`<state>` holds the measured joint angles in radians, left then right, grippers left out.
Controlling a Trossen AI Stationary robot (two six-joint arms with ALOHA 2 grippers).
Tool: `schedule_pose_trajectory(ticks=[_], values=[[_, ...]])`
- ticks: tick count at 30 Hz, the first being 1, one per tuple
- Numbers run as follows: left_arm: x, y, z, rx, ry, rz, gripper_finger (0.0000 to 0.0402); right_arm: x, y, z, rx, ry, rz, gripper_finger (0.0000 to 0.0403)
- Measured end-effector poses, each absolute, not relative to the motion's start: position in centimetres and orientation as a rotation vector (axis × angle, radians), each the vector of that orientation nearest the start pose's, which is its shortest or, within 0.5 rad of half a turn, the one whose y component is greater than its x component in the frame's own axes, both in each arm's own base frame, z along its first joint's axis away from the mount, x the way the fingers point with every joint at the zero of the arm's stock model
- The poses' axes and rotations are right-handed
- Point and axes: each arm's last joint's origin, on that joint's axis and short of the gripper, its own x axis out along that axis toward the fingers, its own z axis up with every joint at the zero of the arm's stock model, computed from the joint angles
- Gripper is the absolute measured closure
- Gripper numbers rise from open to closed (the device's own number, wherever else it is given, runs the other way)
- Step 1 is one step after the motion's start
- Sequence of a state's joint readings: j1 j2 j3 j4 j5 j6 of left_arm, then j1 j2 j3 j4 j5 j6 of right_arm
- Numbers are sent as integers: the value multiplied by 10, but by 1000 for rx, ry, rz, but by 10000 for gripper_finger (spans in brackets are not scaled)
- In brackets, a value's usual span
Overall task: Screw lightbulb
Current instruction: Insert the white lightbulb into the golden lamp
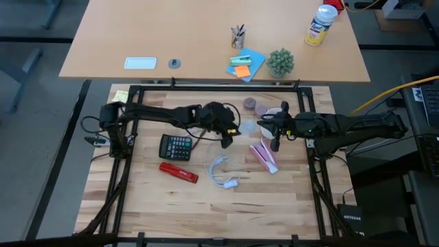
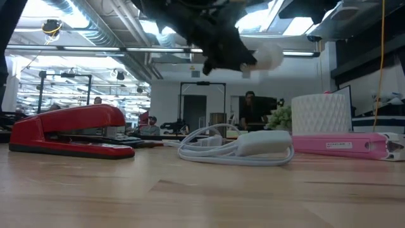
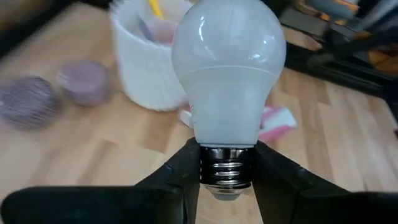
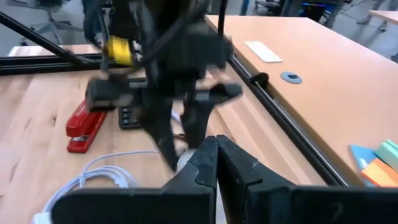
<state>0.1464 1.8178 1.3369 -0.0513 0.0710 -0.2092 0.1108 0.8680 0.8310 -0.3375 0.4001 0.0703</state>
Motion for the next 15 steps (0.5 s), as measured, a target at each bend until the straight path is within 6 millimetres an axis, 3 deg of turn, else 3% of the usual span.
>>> schedule_pose_trajectory(ticks=[7,15], values=[[387,70,281,-234,488,257,290,184,9,319,-32,376,-301,395],[369,71,310,-221,408,277,289,183,9,318,-35,385,-302,395]])
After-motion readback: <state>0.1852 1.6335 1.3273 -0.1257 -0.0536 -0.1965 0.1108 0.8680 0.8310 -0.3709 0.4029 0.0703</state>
